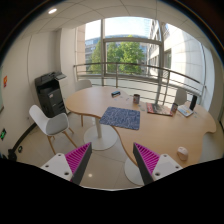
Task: Arrange mouse
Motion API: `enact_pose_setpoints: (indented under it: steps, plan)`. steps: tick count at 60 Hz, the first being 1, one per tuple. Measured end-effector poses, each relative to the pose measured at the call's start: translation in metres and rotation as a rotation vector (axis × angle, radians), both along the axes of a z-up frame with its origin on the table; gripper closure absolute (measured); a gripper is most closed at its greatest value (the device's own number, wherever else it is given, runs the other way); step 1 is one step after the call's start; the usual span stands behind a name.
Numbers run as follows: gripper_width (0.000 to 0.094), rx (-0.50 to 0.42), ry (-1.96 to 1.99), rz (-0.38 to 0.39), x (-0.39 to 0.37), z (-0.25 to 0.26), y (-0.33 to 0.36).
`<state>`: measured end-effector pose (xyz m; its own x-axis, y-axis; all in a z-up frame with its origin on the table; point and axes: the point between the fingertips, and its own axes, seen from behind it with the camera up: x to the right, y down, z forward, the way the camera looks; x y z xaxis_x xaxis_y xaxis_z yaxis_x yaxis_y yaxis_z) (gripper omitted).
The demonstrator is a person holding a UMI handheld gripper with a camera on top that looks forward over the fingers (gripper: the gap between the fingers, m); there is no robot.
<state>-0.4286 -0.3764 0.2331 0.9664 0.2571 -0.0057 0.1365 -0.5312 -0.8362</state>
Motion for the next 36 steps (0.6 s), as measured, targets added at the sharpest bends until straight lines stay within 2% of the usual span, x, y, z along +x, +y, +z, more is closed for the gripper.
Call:
enact_pose_setpoints:
  steps: [8, 23, 28, 36]
  plan:
    - [0.0086, -0.06, -0.017, -0.061, 0.032, -0.029, -0.012]
    - [0.0084, -0.203, -0.087, -0.246, 0.201, -0.146, -0.016]
    - [0.0083, -0.222, -0.126, -0.313, 0.265, -0.174, -0.008]
    - [0.0086, -0.201, -0.174, -0.406, 0.353, -0.2, 0.024]
